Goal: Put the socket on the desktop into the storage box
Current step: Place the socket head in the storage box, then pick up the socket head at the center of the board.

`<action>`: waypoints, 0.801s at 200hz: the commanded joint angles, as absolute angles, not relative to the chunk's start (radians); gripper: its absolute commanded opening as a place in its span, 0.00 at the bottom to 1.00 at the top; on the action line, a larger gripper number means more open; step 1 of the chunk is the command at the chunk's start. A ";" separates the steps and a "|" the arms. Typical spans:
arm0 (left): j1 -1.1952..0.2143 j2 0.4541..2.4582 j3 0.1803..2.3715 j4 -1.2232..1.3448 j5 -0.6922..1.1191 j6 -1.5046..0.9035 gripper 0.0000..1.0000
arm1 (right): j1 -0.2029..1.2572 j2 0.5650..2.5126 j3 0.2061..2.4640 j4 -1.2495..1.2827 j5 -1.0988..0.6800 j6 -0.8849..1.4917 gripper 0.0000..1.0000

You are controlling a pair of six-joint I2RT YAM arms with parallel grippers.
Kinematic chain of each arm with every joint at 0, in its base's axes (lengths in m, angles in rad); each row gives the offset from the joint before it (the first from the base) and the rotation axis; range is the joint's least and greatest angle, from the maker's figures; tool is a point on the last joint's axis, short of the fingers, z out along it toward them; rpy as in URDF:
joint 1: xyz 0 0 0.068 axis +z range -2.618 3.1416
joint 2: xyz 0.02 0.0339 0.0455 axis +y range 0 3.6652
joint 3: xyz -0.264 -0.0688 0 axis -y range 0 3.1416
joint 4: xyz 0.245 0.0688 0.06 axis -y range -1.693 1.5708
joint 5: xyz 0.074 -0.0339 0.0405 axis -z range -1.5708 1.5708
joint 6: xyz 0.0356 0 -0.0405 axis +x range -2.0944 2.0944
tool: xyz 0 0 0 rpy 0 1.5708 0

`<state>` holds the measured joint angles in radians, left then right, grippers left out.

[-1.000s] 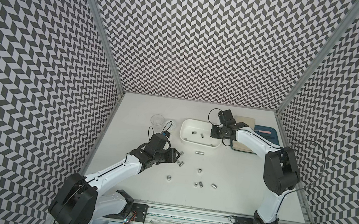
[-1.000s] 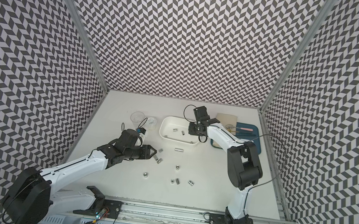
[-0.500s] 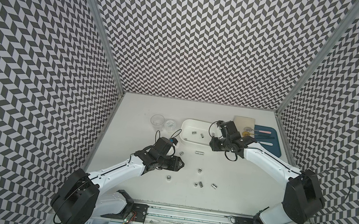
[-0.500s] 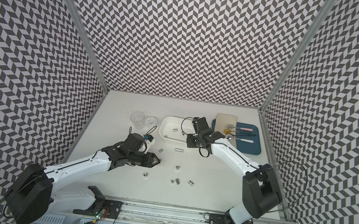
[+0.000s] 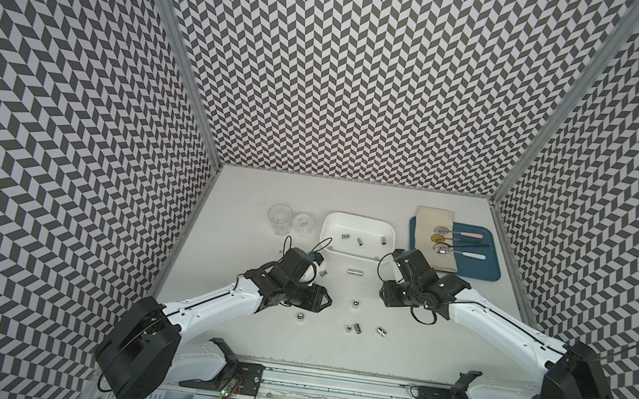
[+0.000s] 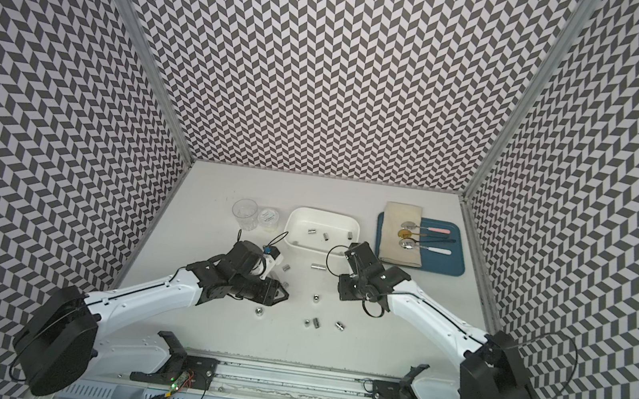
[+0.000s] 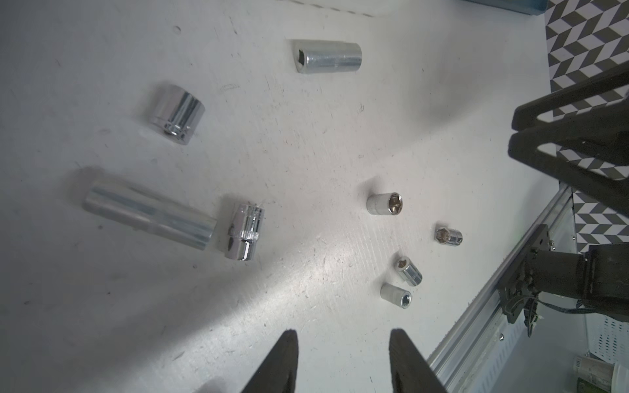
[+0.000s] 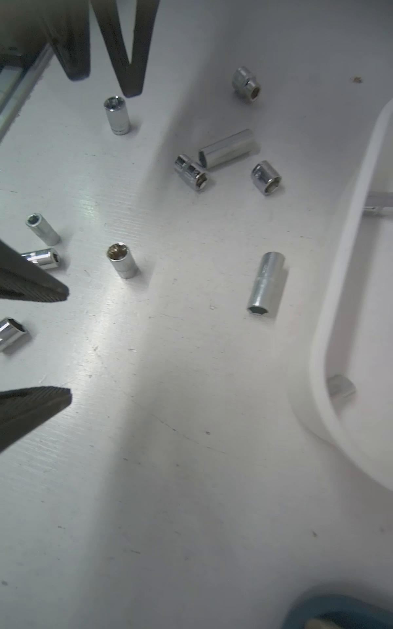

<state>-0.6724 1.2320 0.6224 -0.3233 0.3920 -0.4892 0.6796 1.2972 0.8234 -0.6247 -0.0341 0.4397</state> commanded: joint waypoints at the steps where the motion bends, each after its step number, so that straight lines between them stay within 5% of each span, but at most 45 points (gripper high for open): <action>1: -0.687 1.240 0.648 -0.332 0.415 -0.469 0.47 | 0.712 1.255 0.801 -0.633 -0.030 0.496 0.45; 160: -0.721 1.233 0.622 -0.315 0.392 -0.501 0.47 | 0.874 1.286 0.642 -0.592 -0.022 0.618 0.45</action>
